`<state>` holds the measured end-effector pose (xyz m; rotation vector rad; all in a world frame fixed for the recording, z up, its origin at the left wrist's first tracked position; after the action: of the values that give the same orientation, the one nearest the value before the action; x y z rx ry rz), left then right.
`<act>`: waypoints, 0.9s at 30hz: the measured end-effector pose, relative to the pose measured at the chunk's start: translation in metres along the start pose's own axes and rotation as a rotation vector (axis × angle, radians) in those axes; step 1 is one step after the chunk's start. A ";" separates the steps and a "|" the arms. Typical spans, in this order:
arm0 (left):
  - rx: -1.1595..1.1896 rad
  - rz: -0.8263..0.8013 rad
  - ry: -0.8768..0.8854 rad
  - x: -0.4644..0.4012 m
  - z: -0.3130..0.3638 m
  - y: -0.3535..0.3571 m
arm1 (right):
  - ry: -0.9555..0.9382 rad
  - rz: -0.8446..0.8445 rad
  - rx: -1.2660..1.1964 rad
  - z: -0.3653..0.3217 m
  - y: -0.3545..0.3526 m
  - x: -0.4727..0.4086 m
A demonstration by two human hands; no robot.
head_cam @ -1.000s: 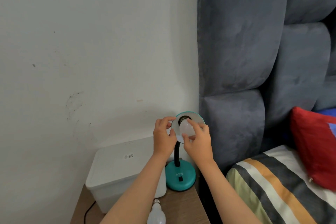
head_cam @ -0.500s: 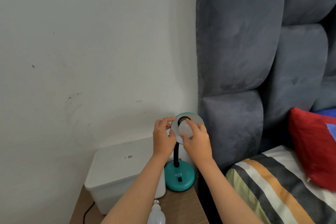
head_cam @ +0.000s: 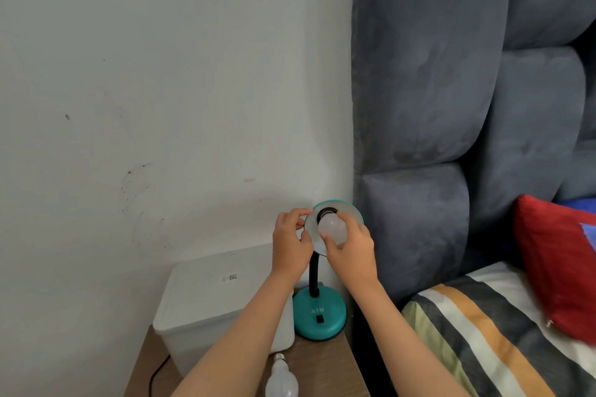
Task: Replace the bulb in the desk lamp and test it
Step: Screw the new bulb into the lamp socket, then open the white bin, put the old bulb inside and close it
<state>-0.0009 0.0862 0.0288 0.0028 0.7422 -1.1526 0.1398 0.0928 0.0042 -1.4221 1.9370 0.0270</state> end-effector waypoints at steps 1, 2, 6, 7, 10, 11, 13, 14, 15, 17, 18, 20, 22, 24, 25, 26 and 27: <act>0.000 -0.027 -0.003 0.001 0.001 0.000 | -0.001 -0.002 0.001 0.000 0.000 0.002; 0.006 -0.051 -0.008 0.003 0.001 -0.001 | -0.013 0.015 0.012 -0.001 0.000 0.005; -0.021 -0.079 -0.025 0.021 -0.007 -0.017 | -0.191 0.183 0.056 -0.012 -0.006 0.034; -0.046 -0.070 -0.028 0.026 -0.013 -0.024 | -0.238 0.172 0.059 -0.013 -0.001 0.044; -0.137 -0.033 -0.065 0.043 -0.037 -0.055 | -0.314 -0.044 0.071 -0.014 0.034 0.070; -0.167 -0.020 -0.086 0.049 -0.046 -0.066 | -0.312 -0.137 0.076 -0.015 0.048 0.077; -0.245 -0.008 -0.160 0.057 -0.069 -0.089 | -0.278 -0.282 0.097 -0.017 0.071 0.084; -0.312 -0.002 -0.219 0.060 -0.082 -0.101 | -0.243 -0.321 0.094 -0.019 0.079 0.084; -0.392 0.004 -0.285 0.063 -0.096 -0.113 | -0.192 -0.353 0.076 -0.020 0.085 0.081; -0.528 -0.002 -0.423 0.069 -0.120 -0.137 | -0.054 -0.441 0.036 -0.016 0.099 0.075; -0.569 -0.008 -0.477 0.071 -0.130 -0.148 | 0.007 -0.504 0.033 -0.013 0.107 0.072; -0.613 -0.036 -0.555 0.075 -0.148 -0.166 | 0.084 -0.614 0.060 -0.009 0.120 0.069; -0.590 -0.088 -0.616 0.077 -0.167 -0.178 | 0.136 -0.683 0.071 -0.006 0.129 0.066; -0.473 -0.143 -0.653 0.080 -0.180 -0.182 | 0.164 -0.734 0.060 -0.004 0.136 0.064; -0.435 -0.170 -0.651 0.081 -0.185 -0.181 | 0.165 -0.750 0.066 -0.004 0.139 0.064; -0.418 -0.194 -0.646 0.081 -0.186 -0.180 | 0.163 -0.757 0.078 -0.004 0.140 0.065; -0.411 -0.202 -0.634 0.082 -0.187 -0.180 | 0.158 -0.755 0.087 -0.004 0.141 0.065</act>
<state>-0.2322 0.0095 -0.0921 -0.7637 0.3994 -1.0850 0.0112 0.0928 -0.0825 -2.0484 1.3804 -0.5239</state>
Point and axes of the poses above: each hand's wrist, its own x-axis away from the middle knuckle, its own y-axis out of the palm, z = x × y, the point moved 7 cm from there along -x, towards the middle knuckle, and after that the axes turned 3 degrees about -y, right-handed, at the moved point
